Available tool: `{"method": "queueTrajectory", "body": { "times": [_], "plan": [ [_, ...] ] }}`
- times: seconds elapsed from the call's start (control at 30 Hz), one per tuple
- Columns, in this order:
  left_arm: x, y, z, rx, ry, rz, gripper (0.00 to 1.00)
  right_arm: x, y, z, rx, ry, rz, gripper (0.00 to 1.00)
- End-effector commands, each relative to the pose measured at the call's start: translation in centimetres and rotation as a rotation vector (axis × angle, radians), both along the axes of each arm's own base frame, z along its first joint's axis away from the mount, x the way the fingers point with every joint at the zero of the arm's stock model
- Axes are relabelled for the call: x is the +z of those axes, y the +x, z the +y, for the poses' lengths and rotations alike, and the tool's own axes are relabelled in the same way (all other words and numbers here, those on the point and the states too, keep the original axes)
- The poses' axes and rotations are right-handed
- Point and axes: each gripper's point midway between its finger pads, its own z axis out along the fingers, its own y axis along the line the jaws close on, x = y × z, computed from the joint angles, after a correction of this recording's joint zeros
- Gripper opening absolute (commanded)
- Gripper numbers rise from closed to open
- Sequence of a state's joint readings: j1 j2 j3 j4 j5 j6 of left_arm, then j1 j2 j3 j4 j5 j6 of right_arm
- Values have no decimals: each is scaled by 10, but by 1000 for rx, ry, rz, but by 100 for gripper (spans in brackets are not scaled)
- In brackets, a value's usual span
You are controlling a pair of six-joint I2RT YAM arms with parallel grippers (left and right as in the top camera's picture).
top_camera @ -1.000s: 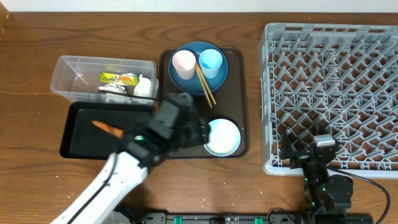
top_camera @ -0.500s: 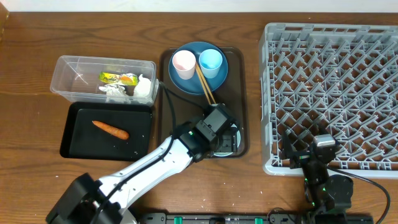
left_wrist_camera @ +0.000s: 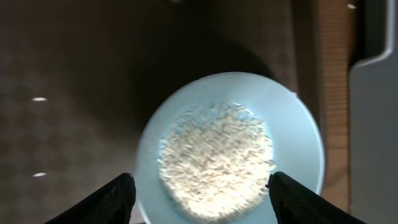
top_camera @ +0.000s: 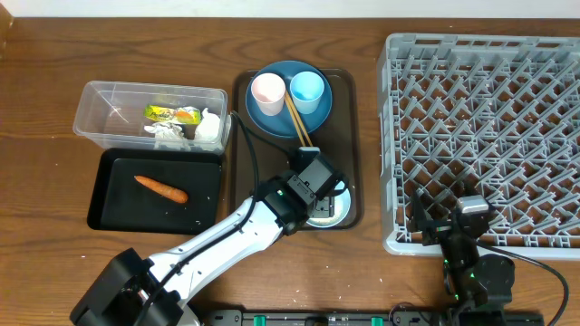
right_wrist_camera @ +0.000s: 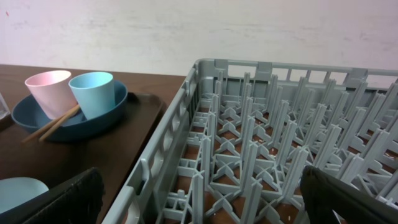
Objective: Sort waste into correct bins and load items into the dishwasher rack
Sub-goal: 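Move the left gripper over the light-blue rice bowl, then lower the left gripper and grip the rim of the rice bowl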
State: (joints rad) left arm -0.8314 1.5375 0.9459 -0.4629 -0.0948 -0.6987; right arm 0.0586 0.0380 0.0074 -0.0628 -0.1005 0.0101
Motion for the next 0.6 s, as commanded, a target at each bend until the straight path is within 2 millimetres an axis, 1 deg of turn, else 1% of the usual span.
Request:
{"method": "queueTrajectory", "body": {
  "times": [0.0,0.07,0.17,0.27,0.33,0.5,0.53,0.57],
  "plan": [
    [6,11,15,30,88,-63,71,0,0,2,8,-11,-4,99],
    [3,12,24,44,133,-70,71,0,0,1,8,-11,-4,99],
    [-2,9,24,42,133,-55,71,0,0,2,8,-11,-4,99],
    [-2,7,12,15,76,-32,70,0,0,2,8,-11,-4,99],
    [4,3,1,-8,16,-13,66,0,0,2,8,-11,-4,99],
    [19,-9,-30,-110,-143,37,67,0,0,2,8,-11,-4,99],
    [20,-11,-34,-135,-161,44,76,0,0,2,8,-11,-4,99],
    [20,-12,-35,-137,-161,44,90,0,0,2,8,-11,-4,99]
  ]
}}
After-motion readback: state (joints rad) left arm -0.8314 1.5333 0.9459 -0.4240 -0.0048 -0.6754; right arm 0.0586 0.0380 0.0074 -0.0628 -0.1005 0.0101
